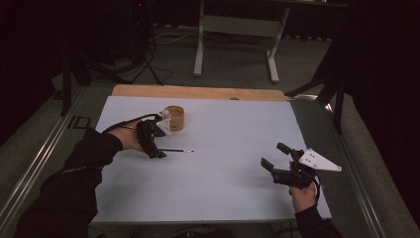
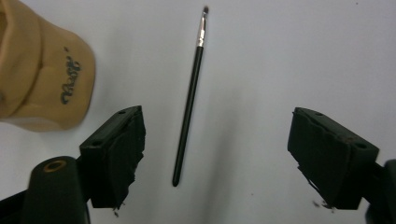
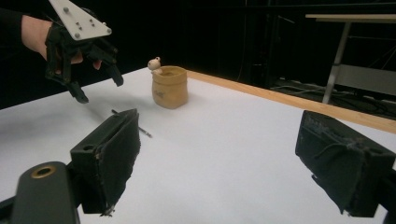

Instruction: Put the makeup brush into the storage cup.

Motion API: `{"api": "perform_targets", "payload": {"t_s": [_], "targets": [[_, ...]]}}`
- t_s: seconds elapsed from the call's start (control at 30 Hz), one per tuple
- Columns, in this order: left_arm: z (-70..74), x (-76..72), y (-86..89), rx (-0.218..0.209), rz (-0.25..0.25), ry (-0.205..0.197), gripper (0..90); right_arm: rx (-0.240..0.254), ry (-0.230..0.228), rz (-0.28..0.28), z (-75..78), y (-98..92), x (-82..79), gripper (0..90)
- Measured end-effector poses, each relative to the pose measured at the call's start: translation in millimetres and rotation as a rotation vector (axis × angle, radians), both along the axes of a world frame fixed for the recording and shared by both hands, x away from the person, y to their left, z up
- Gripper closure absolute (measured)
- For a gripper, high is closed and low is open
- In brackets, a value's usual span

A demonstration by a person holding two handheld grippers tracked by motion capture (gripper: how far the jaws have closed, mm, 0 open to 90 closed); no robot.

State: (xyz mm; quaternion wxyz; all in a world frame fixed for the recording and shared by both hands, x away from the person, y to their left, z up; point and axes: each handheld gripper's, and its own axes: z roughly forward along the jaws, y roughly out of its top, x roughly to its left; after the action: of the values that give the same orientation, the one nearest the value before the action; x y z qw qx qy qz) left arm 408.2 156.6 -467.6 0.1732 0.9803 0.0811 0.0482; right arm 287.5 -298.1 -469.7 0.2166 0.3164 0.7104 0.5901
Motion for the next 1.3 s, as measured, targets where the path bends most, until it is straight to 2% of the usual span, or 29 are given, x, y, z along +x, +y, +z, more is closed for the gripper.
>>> {"api": "perform_targets", "payload": {"t_s": [0.07,0.1,0.23,0.27,0.4,0.53,0.77,0.83,1.03,1.3], "targets": [[-1.2,0.8,-1.3,0.004,-0.008,0.006,22.2,0.002,0.001,0.001,-0.1,-0.1,0.1,13.7],[-3.5,2.9,-4.1,0.023,-0.018,0.013,22.6,0.001,0.001,0.001,-0.2,-0.1,0.1,13.7],[-7.7,7.1,-9.4,0.053,-0.05,0.019,28.3,0.001,0.004,0.0,-0.5,0.0,0.3,13.7],[-8.8,8.4,-10.6,0.056,-0.052,0.031,30.4,0.001,0.005,0.0,-0.7,-0.1,0.3,13.7],[-13.8,13.4,-15.6,0.071,-0.061,0.026,33.8,0.0,0.008,0.0,-1.2,-0.5,0.7,13.7],[-19.2,16.4,-20.6,0.091,-0.083,0.041,40.3,0.001,0.013,-0.001,-1.9,-0.4,1.1,13.7],[-27.1,22.9,-26.4,0.129,-0.109,0.029,50.8,-0.002,0.016,-0.005,-2.8,-1.0,1.7,13.7],[-28.9,24.1,-28.4,0.144,-0.126,0.014,54.1,0.0,0.019,-0.006,-2.9,-1.3,1.7,13.7],[-38.2,29.8,-33.1,0.219,-0.142,0.047,66.8,0.0,0.022,-0.01,-3.5,-1.8,1.9,13.7],[-45.6,33.9,-35.5,0.259,-0.147,0.064,76.4,0.004,0.023,-0.013,-3.3,-3.5,1.4,13.7]]}}
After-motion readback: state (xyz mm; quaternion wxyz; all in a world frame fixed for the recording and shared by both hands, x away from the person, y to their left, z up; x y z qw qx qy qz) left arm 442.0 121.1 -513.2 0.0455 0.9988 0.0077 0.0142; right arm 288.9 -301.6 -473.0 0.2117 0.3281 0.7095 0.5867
